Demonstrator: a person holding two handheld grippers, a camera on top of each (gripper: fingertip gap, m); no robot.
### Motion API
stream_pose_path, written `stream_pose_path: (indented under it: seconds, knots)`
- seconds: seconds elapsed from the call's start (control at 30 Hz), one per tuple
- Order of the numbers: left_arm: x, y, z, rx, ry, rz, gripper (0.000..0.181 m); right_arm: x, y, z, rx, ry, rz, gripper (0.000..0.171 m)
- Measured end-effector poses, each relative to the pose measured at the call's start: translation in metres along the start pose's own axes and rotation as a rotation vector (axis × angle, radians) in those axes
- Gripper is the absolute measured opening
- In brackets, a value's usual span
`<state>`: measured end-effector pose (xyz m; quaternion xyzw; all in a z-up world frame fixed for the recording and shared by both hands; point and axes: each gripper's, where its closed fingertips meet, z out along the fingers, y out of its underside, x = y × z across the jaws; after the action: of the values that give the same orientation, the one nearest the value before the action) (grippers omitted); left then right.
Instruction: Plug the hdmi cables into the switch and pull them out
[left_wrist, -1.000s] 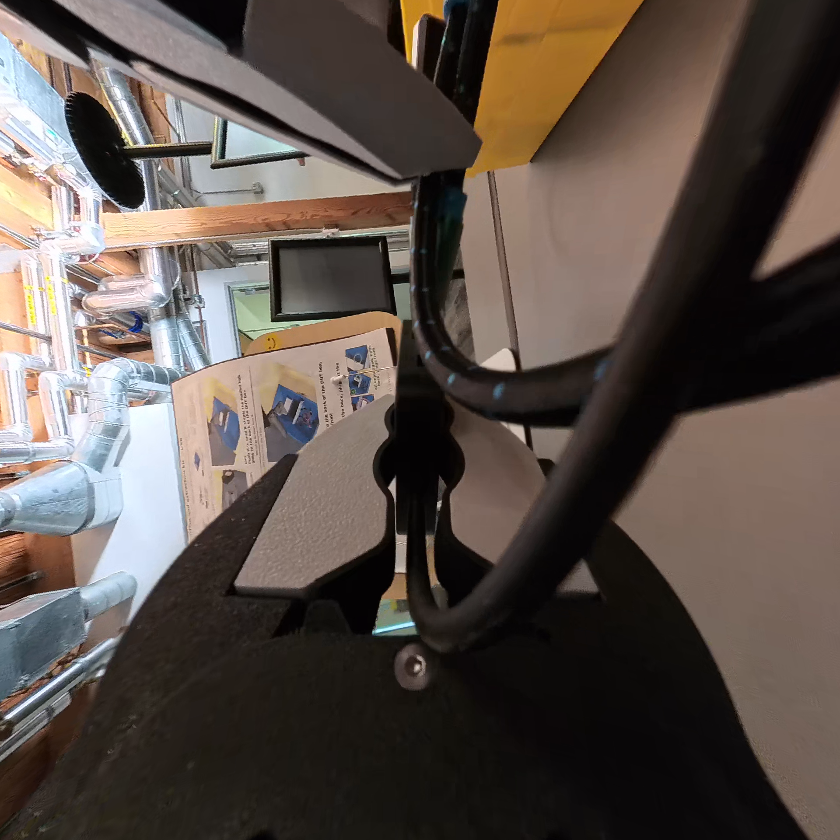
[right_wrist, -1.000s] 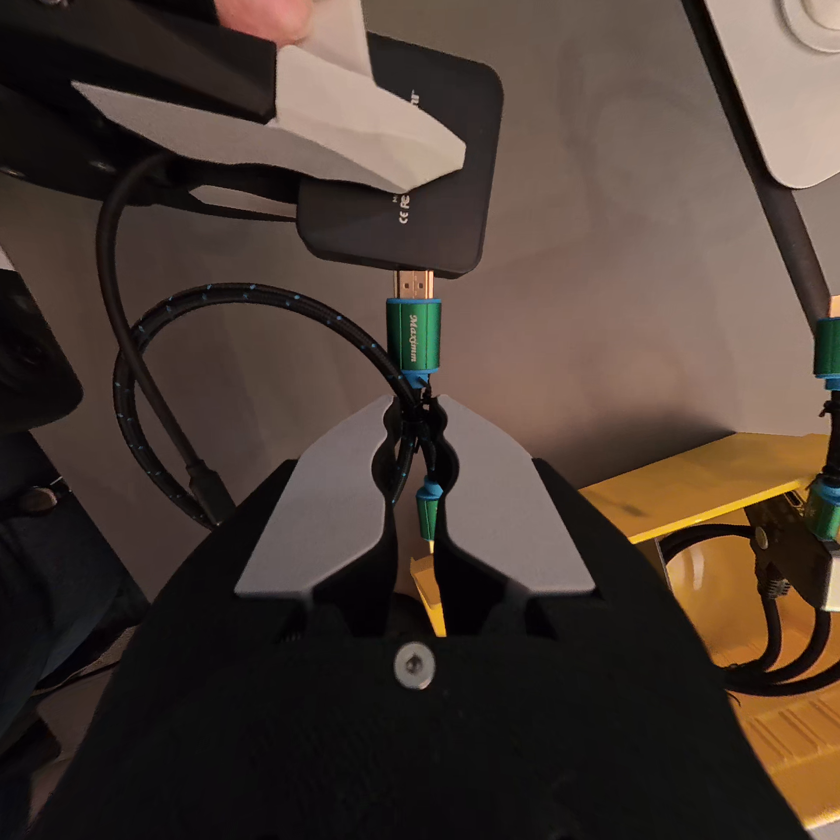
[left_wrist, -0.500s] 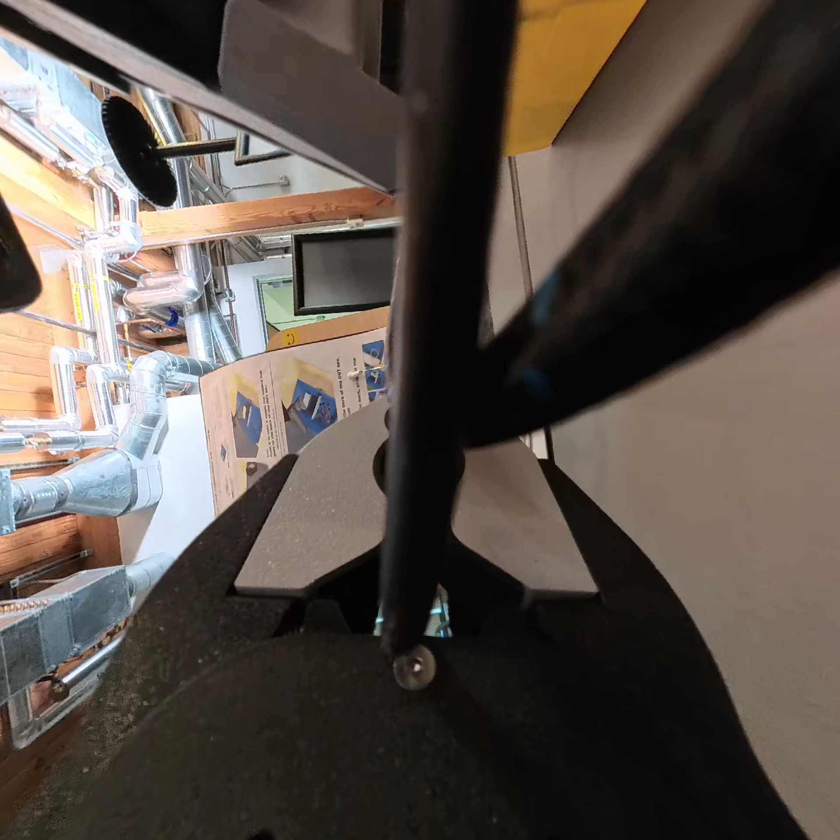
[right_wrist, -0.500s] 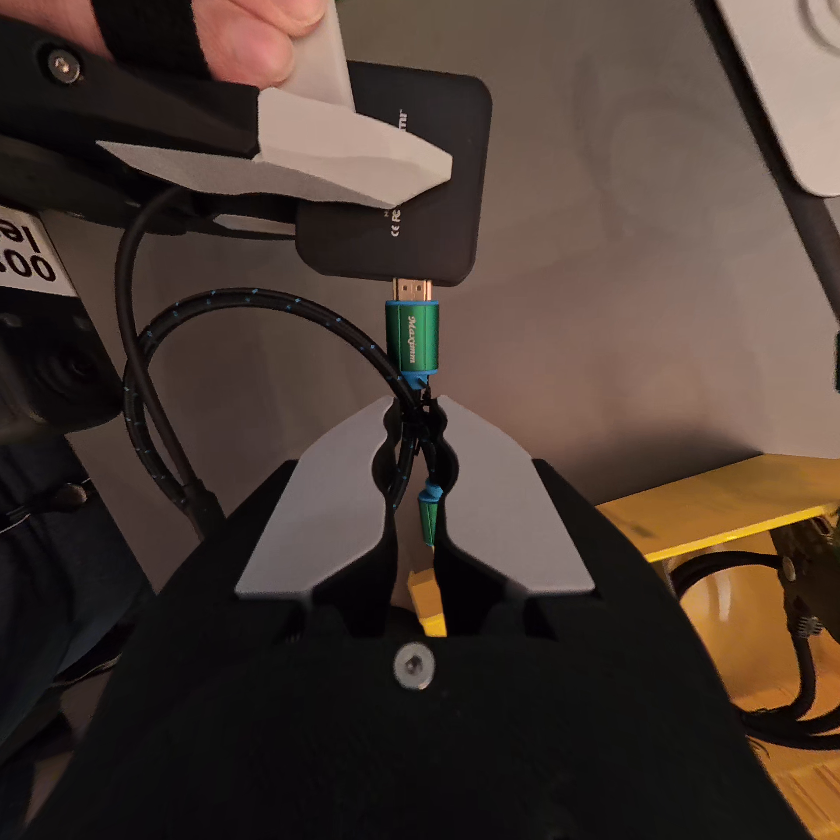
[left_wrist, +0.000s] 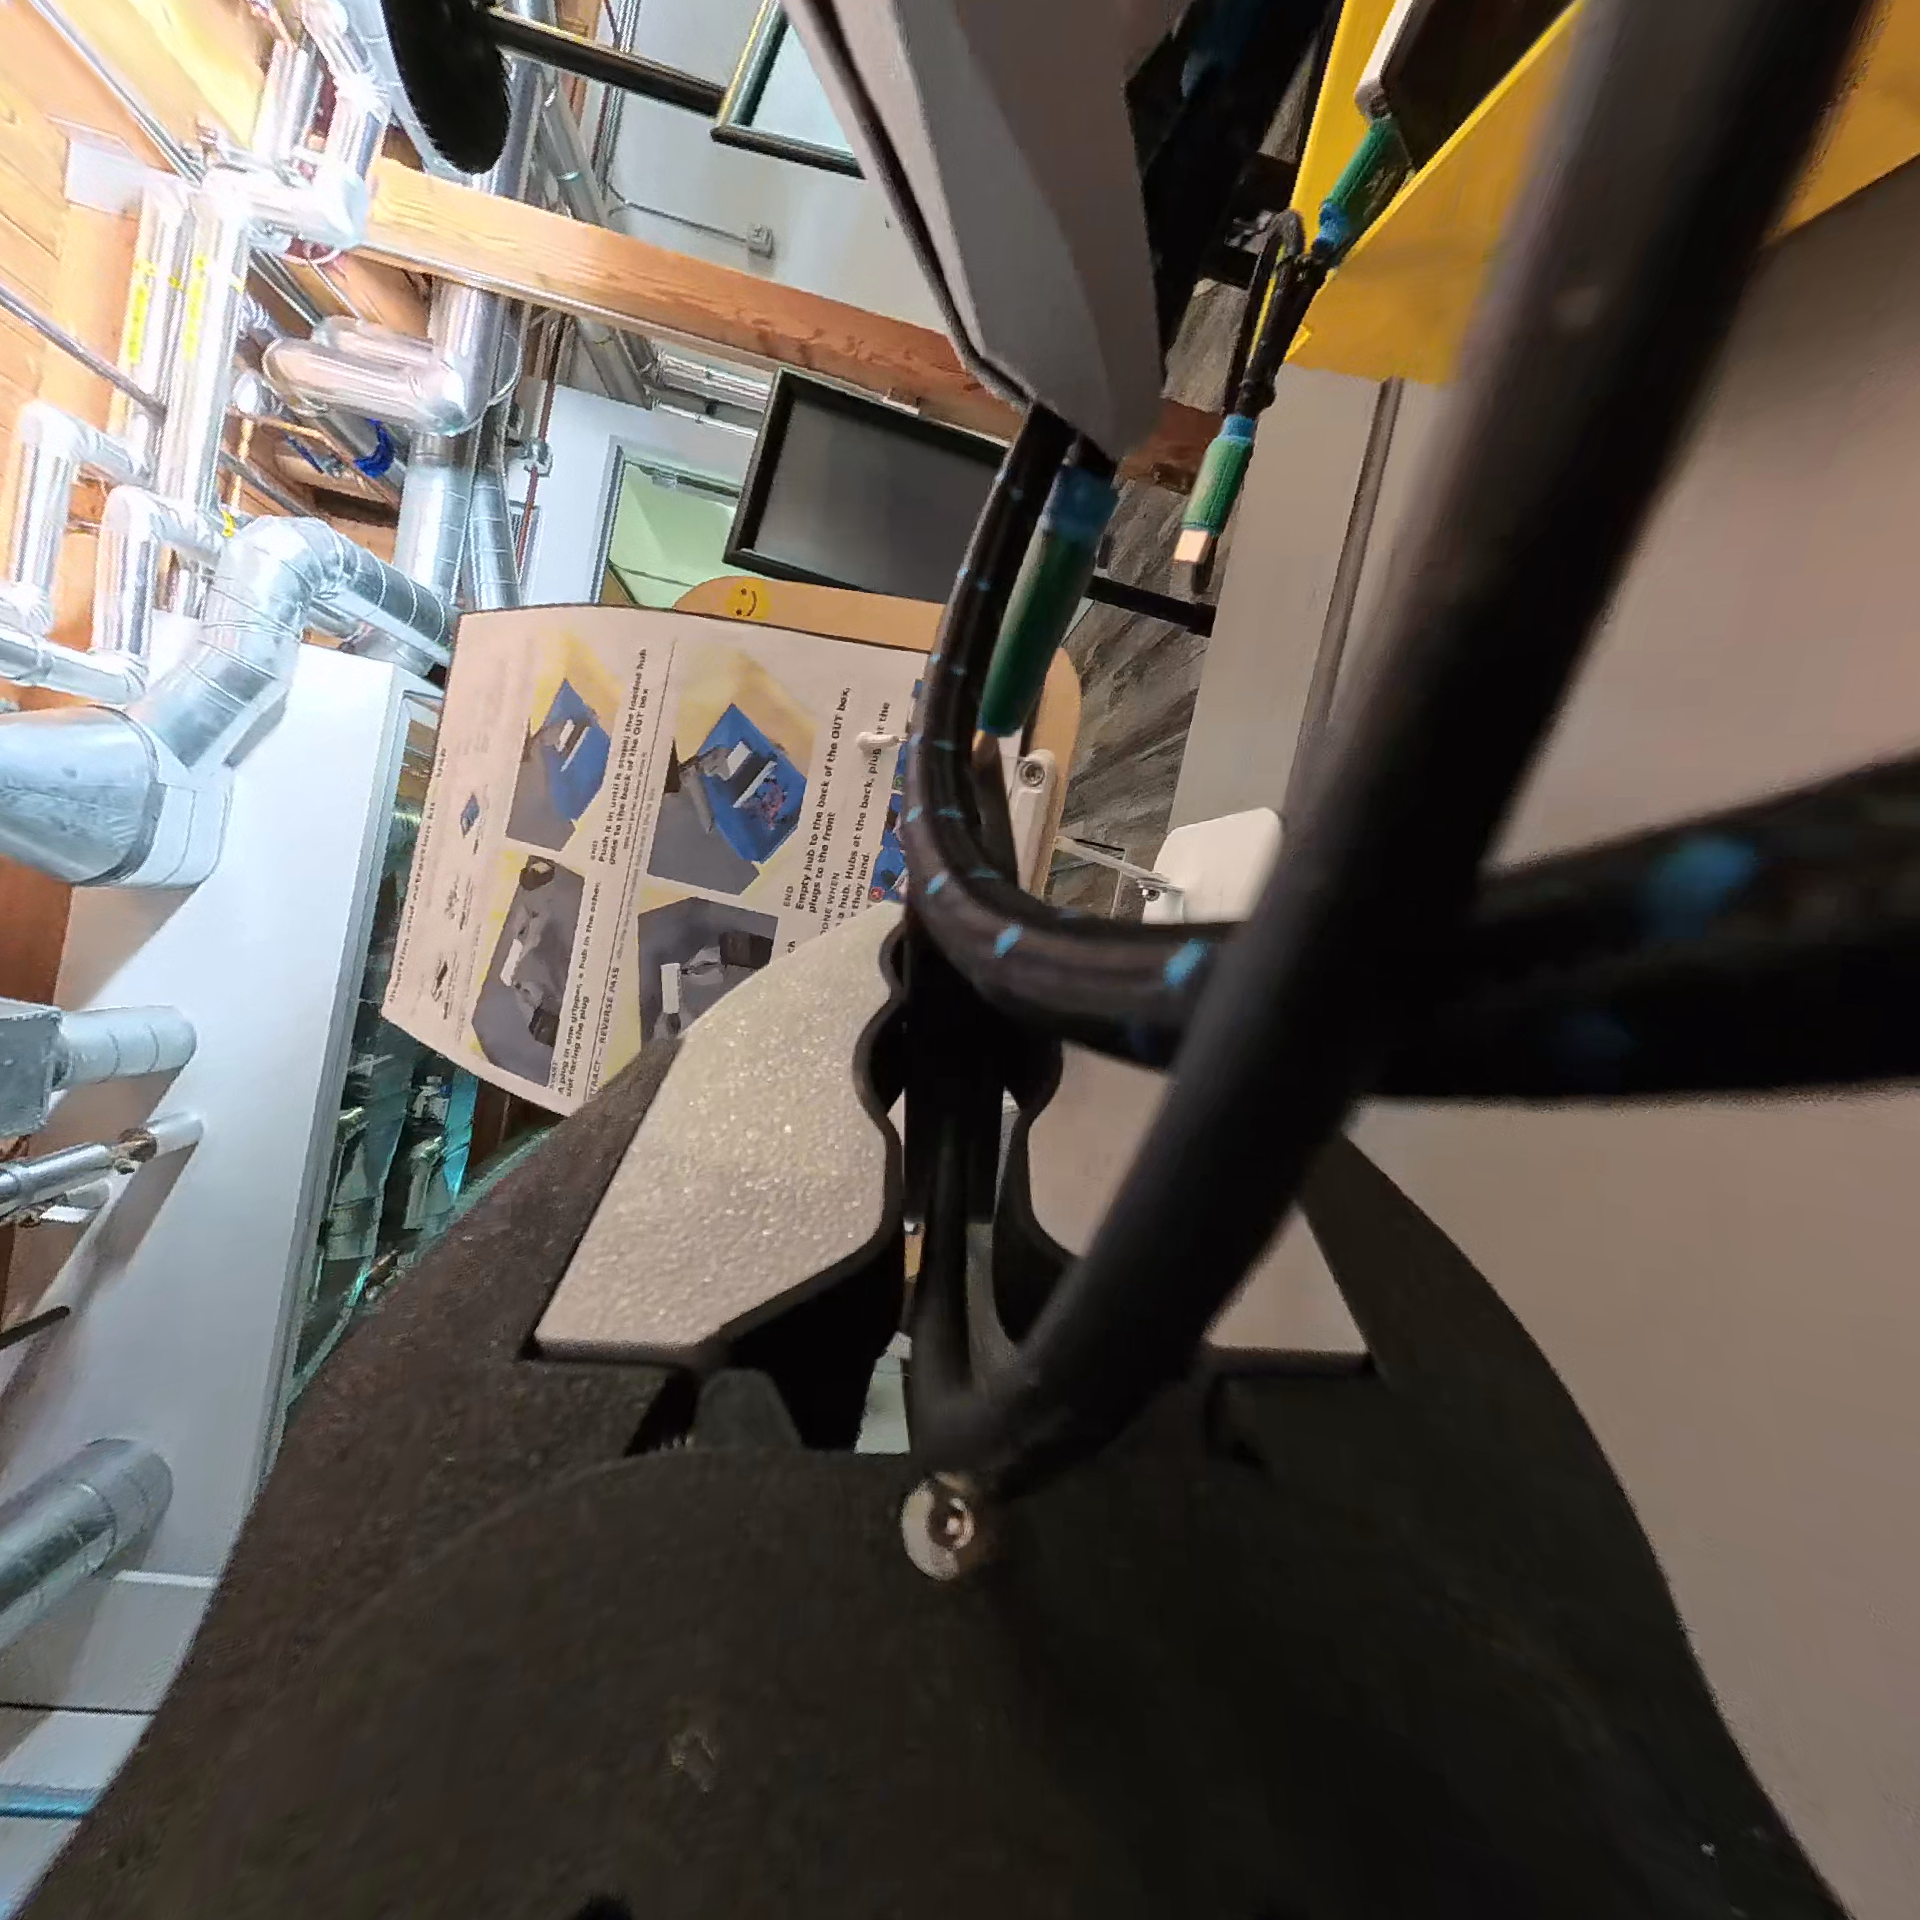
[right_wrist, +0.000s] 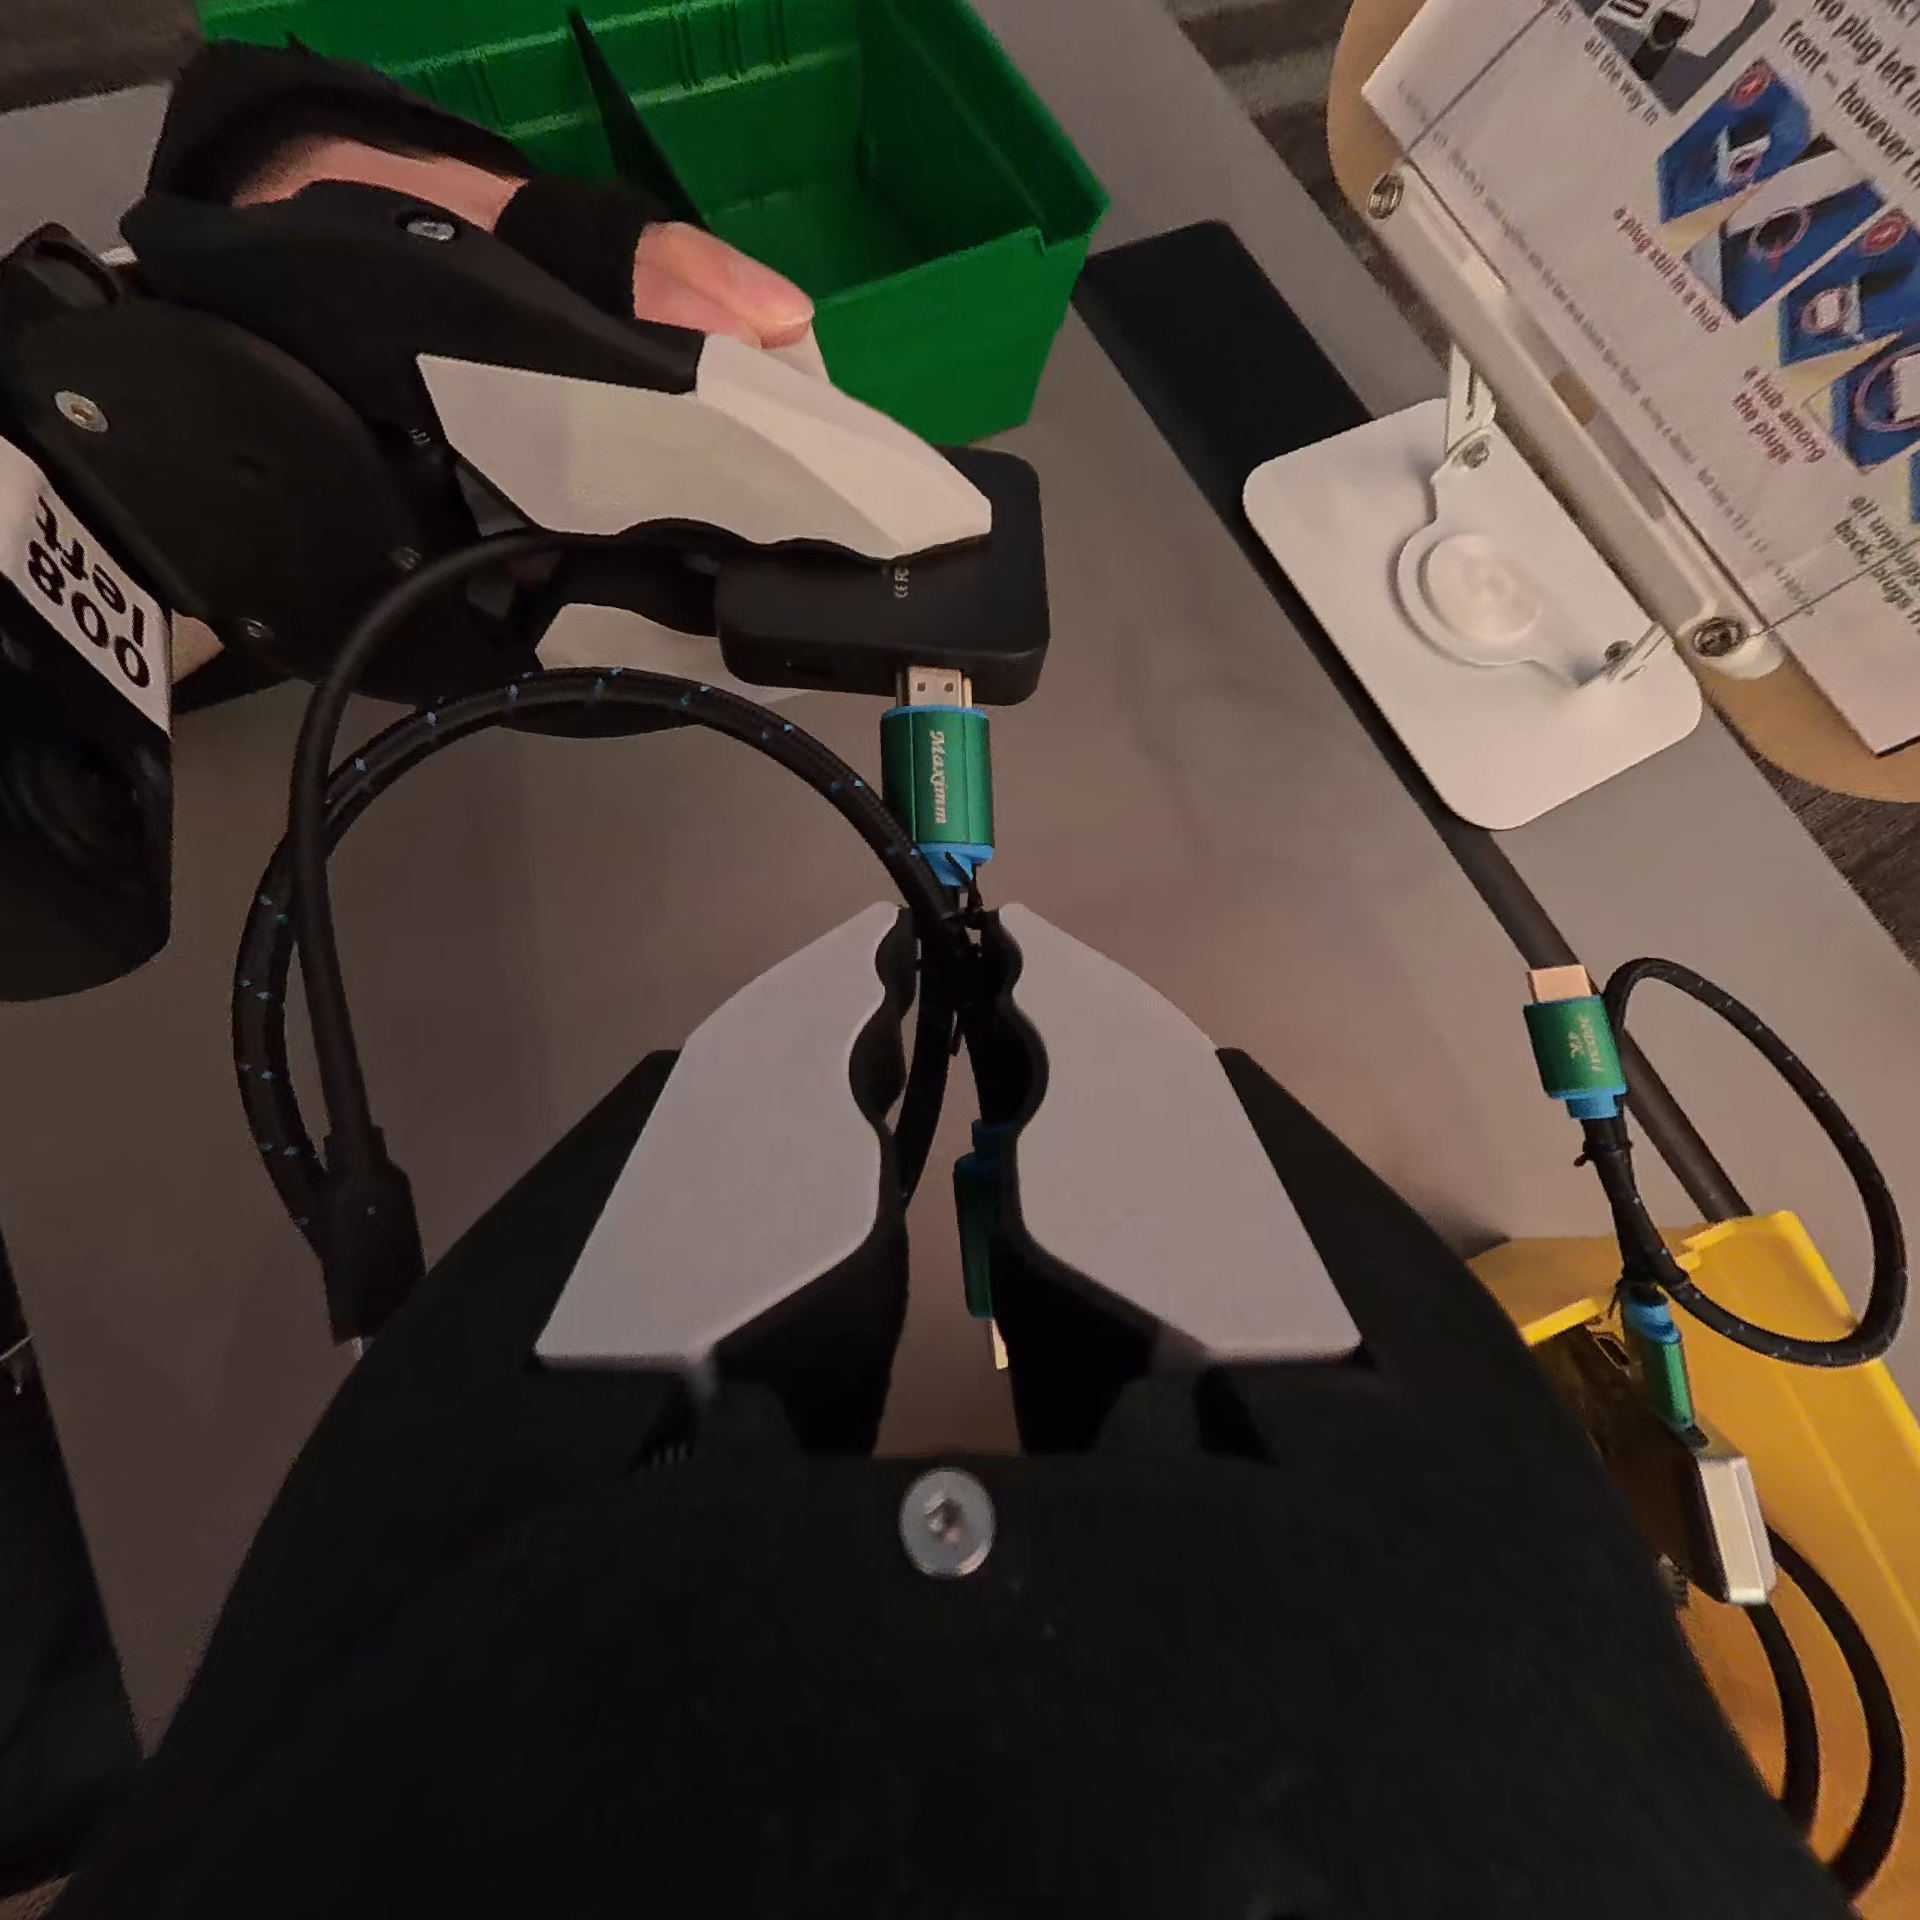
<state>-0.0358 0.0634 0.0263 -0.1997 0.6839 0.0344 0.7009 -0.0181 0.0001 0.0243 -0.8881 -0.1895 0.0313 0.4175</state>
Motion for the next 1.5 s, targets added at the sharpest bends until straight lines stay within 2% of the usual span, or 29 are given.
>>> stream_pose_path:
  seconds: [0.37,0.5,0.57,0.87,1.23,1.5]
  knots:
    - [0.032,0.001,0.002,0.002,0.071,0.312,0.014,-0.005,0.035,0.019,-0.176,-0.121,0.114,0.011]
    - [0.031,-0.005,0.002,0.027,0.059,0.27,0.013,-0.013,0.042,0.023,-0.223,-0.175,0.14,0.011]
    - [0.034,-0.007,-0.001,0.048,0.075,0.311,0.012,-0.013,0.045,0.022,-0.24,-0.185,0.144,0.011]
    - [0.04,-0.011,-0.004,0.087,0.093,0.341,0.014,-0.009,0.045,0.015,-0.219,-0.206,0.159,0.011]
    - [0.034,-0.037,-0.013,0.229,0.054,0.213,0.013,-0.025,0.051,-0.005,-0.235,-0.329,0.122,0.011]
    - [0.048,-0.05,-0.015,0.272,0.091,0.232,0.013,-0.029,0.069,-0.014,-0.323,-0.342,0.127,0.011]
